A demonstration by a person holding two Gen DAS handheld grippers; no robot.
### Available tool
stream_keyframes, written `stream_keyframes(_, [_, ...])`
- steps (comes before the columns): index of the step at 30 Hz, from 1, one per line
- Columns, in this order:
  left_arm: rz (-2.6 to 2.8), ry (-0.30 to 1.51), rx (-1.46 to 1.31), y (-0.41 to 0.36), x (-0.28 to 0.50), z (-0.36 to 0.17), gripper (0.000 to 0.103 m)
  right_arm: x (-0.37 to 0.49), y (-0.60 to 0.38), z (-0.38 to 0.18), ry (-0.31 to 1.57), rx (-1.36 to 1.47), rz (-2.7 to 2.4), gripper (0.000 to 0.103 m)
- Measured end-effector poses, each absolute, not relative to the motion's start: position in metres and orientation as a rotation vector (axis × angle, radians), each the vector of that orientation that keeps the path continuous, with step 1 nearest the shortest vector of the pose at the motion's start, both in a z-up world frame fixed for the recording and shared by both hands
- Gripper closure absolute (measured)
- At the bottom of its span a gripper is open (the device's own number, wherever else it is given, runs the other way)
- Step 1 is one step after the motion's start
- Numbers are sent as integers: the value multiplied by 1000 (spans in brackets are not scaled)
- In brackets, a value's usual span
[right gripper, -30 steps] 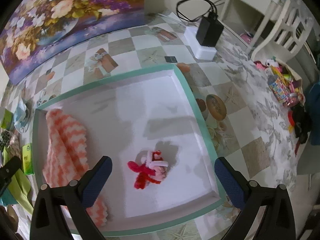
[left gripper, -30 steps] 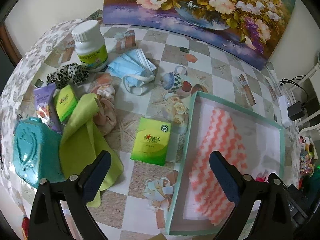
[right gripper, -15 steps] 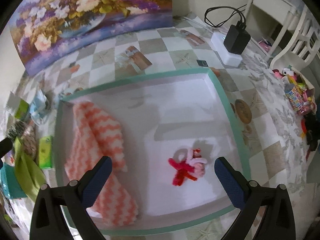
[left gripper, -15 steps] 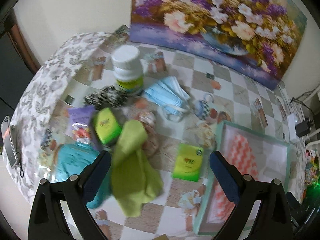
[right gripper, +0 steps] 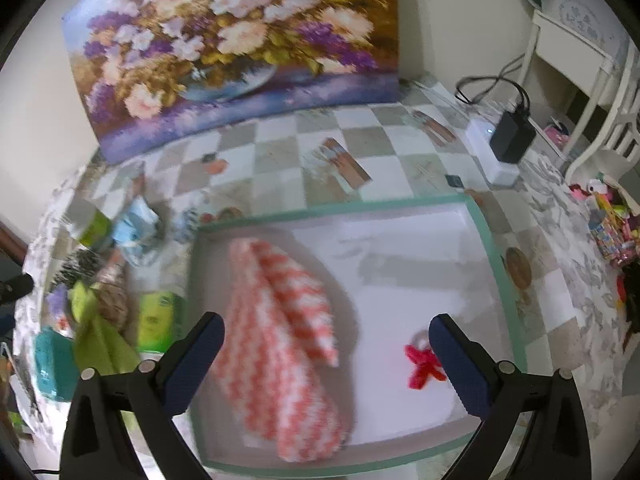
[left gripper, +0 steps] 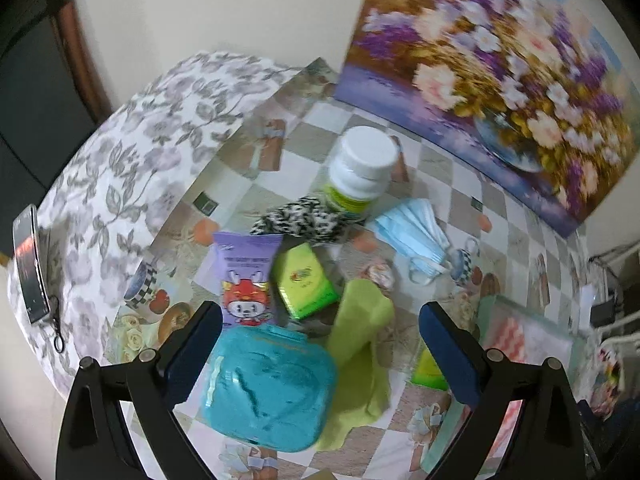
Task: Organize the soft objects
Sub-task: 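Move both grippers back over the pile of items, then grasp the purple wipes pack with the left gripper while the right grasps the green tissue pack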
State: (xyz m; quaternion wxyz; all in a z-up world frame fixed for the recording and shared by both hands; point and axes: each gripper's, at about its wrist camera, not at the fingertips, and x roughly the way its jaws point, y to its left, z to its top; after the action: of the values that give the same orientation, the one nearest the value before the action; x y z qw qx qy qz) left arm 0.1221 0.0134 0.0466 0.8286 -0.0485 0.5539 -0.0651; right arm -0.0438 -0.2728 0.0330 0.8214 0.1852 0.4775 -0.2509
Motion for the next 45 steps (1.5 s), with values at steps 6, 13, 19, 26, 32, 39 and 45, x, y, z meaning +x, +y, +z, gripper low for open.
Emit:
stream_keyframes(6, [-108, 1181, -152, 44, 133, 43, 4, -21, -249, 55, 999, 324, -486, 0])
stream_keyframes(13, [-31, 1197, -145, 80, 143, 36, 4, 15, -213, 68, 992, 272, -387, 0])
stream_keyframes(19, [-11, 1233, -208, 103, 151, 23, 4, 45, -185, 55, 1038, 251, -308, 0])
stream_keyframes(26, [0, 1281, -185, 108, 159, 7, 4, 71, -162, 17, 1141, 269, -209, 0])
stream_keyframes(32, [-23, 1344, -202, 106, 169, -13, 4, 79, -159, -12, 1197, 281, -178, 0])
stream_keyframes(39, [-81, 1378, -166, 94, 175, -23, 4, 86, -156, -29, 1218, 281, -142, 13])
stream_keyframes(45, [-109, 1386, -121, 88, 181, -28, 4, 88, -148, -40, 1242, 273, -114, 19])
